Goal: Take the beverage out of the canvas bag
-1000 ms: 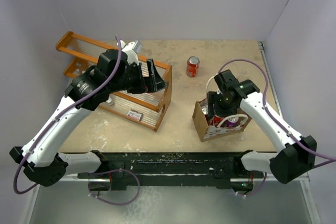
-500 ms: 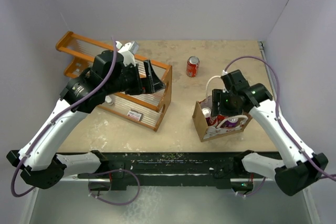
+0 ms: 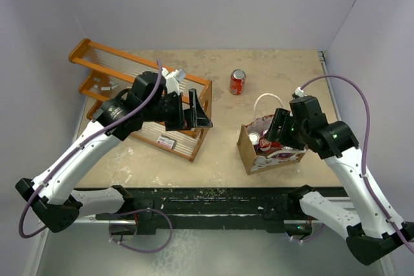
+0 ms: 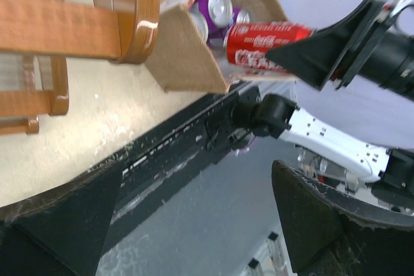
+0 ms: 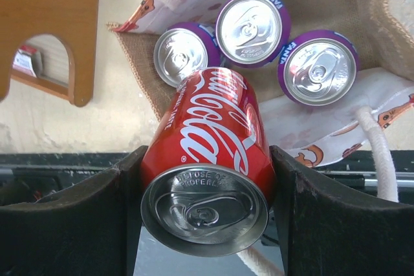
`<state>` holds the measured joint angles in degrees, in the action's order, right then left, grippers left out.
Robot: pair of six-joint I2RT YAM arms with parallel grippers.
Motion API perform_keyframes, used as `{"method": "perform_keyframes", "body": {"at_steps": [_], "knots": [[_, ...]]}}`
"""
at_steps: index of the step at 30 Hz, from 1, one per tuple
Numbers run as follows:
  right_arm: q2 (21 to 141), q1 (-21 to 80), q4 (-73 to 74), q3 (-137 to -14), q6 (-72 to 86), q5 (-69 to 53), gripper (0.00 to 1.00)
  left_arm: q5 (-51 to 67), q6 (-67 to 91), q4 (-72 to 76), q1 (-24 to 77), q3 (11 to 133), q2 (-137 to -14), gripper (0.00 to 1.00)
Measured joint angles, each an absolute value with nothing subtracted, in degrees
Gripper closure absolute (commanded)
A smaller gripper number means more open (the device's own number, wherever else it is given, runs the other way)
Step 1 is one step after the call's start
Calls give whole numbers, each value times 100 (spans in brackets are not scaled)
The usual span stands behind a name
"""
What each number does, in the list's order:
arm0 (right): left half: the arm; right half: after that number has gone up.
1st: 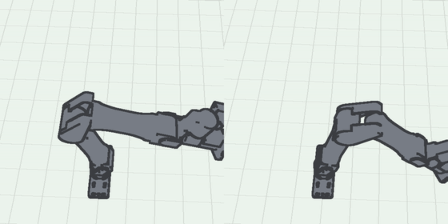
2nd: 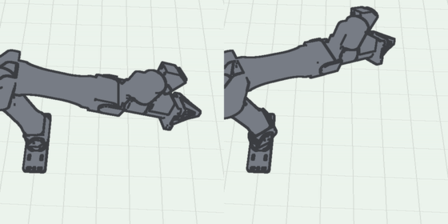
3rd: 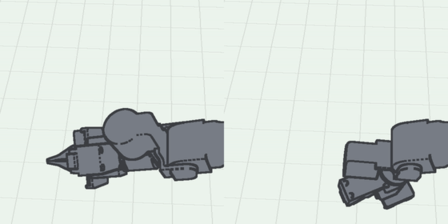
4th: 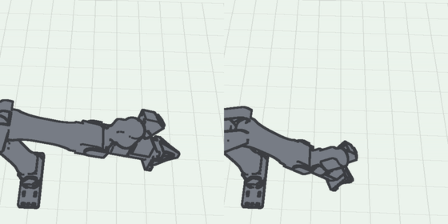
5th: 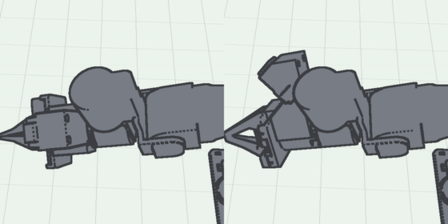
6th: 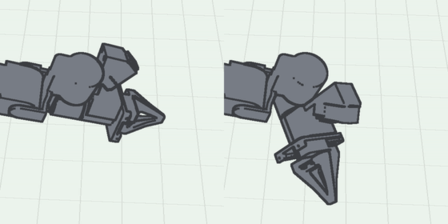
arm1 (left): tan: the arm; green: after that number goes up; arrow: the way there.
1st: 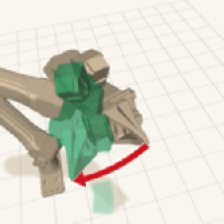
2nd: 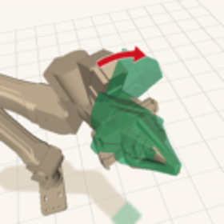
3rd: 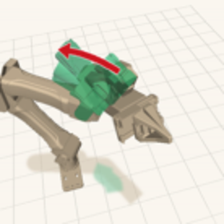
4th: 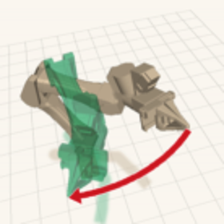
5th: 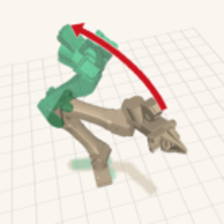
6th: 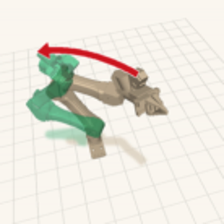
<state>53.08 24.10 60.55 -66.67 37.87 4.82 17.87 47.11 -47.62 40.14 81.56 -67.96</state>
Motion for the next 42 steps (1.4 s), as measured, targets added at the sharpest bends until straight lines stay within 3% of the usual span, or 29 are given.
{"method": "perform_keyframes", "body": {"at_steps": [7,15,19,34,42], "knots": [[4886,2410,5968,-6667,4547,819,100,2032,4790,-4845,4014,7937,-6678,1],[4206,2410,5247,-6648,5212,593,100,1354,5063,-4703,4014,7756,-5850,1],[4213,2410,4626,-6648,5218,342,100,1129,4976,-4775,4014,7985,-6001,1],[6790,2355,2626,-7448,4128,760,100,202,3614,-5400,4014,10082,-7424,1],[8431,1671,1629,-8071,4007,683,100,-843,2644,-5850,4014,10989,-7609,1]]}}
